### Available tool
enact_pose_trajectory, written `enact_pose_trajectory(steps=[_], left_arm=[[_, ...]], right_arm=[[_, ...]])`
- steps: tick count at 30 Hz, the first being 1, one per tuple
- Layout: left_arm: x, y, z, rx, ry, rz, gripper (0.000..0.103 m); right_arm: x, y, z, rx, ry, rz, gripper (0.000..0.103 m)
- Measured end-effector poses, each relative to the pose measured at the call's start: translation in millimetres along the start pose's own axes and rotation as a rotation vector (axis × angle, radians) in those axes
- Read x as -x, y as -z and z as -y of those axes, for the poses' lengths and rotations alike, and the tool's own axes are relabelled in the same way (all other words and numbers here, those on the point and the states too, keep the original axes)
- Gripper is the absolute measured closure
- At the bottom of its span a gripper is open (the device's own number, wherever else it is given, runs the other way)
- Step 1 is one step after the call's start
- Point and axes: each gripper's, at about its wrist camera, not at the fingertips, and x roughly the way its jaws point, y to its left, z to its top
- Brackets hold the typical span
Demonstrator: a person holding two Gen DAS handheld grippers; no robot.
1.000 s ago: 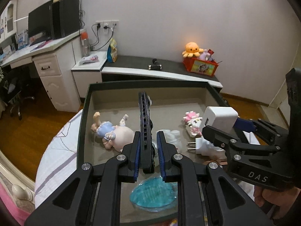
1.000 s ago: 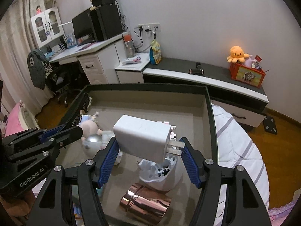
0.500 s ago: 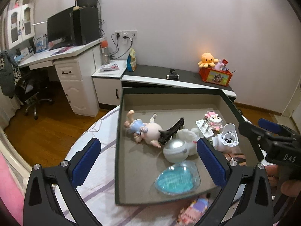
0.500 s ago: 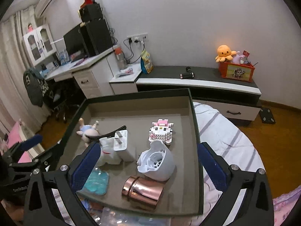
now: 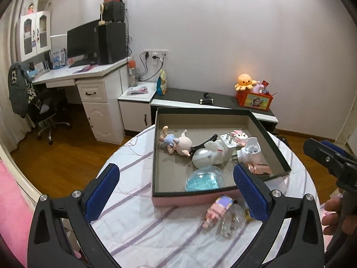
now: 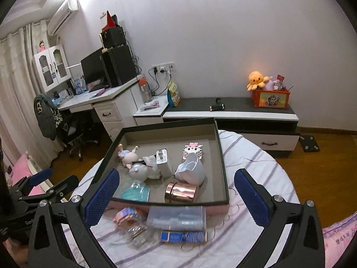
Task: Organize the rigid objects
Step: 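Withdraw both tools and move toward the pink block cat and plastic case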
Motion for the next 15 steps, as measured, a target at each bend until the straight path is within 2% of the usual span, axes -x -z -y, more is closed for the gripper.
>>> enact_pose_trajectory(steps=[7,15], left_arm=[[37,14,-1,0.021,0.002,0.032,0.0],[69,39,0,0.032,-0.01,0.046,0.0]], right_arm=[[39,18,-9,0.013,0.029,0.042,0.0],[63,46,-17,0.043,0.057,0.036,0.0]])
